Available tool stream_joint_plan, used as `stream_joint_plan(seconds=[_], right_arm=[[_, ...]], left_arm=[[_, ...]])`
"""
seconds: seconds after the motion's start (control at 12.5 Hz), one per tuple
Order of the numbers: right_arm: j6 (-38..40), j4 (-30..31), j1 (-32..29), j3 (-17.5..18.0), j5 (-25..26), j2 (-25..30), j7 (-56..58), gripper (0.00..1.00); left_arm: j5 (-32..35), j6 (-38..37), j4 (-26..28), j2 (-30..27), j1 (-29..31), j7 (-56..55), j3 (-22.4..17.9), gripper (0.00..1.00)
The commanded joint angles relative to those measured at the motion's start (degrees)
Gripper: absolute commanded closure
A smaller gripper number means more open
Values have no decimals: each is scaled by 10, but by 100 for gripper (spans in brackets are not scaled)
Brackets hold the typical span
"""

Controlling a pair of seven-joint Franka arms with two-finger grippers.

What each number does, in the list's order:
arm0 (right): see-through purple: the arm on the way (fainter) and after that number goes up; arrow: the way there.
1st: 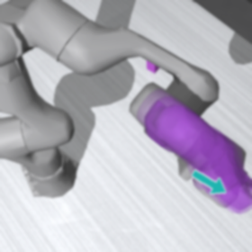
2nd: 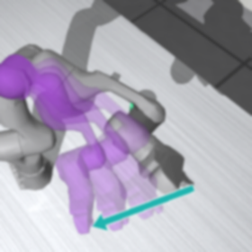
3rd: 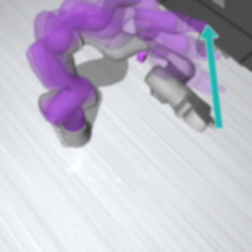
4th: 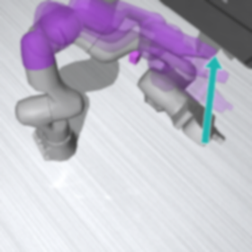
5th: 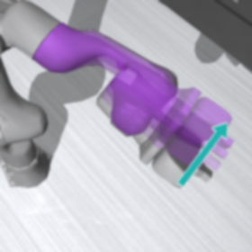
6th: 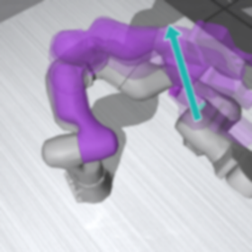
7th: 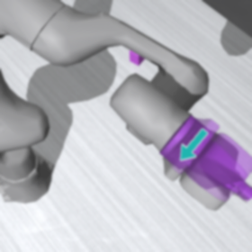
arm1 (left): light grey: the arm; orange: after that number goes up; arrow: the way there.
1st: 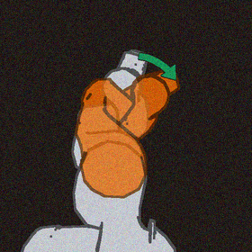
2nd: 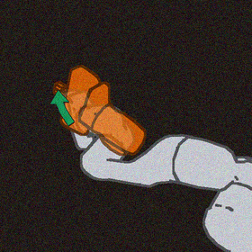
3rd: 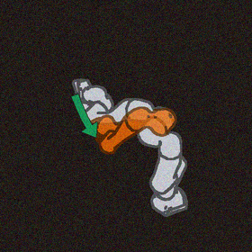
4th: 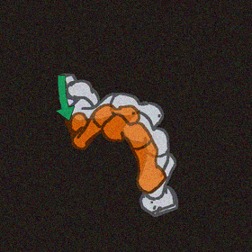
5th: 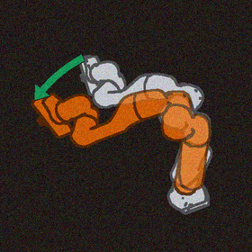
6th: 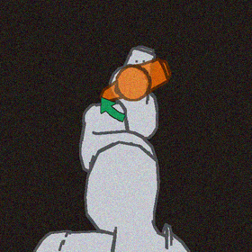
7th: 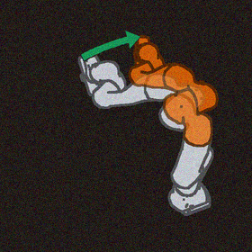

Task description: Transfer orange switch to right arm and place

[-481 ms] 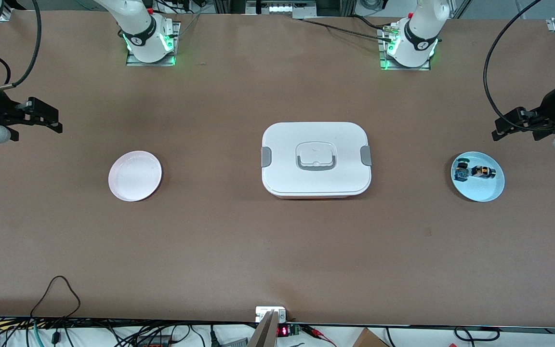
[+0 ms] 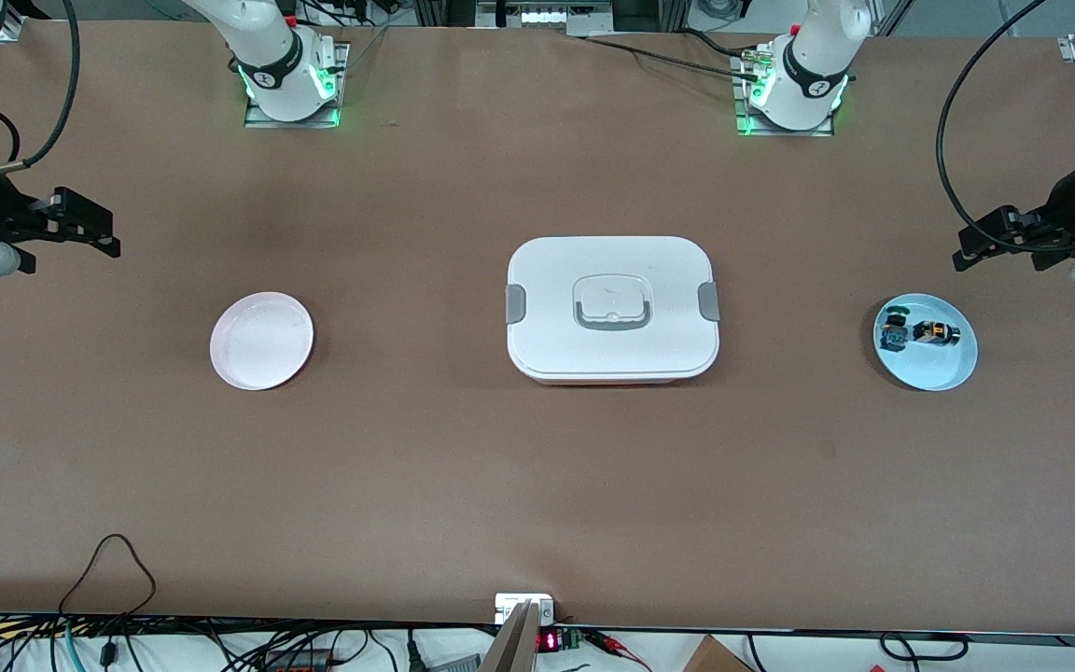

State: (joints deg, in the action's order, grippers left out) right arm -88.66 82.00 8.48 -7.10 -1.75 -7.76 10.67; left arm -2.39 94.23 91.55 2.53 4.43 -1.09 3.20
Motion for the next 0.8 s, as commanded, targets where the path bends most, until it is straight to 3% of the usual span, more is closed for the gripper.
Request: stream_joint_plan(seconds=[0.0,0.72], right_arm=[[0,-1,1,-2,-4,5,9,0],[2,-1,3,-1,-4,6,8,0]], left_arm=[[-5,-12,-4,-8,3,-5,3,0],[11,-8,-6,27,-3,-3,3,0]])
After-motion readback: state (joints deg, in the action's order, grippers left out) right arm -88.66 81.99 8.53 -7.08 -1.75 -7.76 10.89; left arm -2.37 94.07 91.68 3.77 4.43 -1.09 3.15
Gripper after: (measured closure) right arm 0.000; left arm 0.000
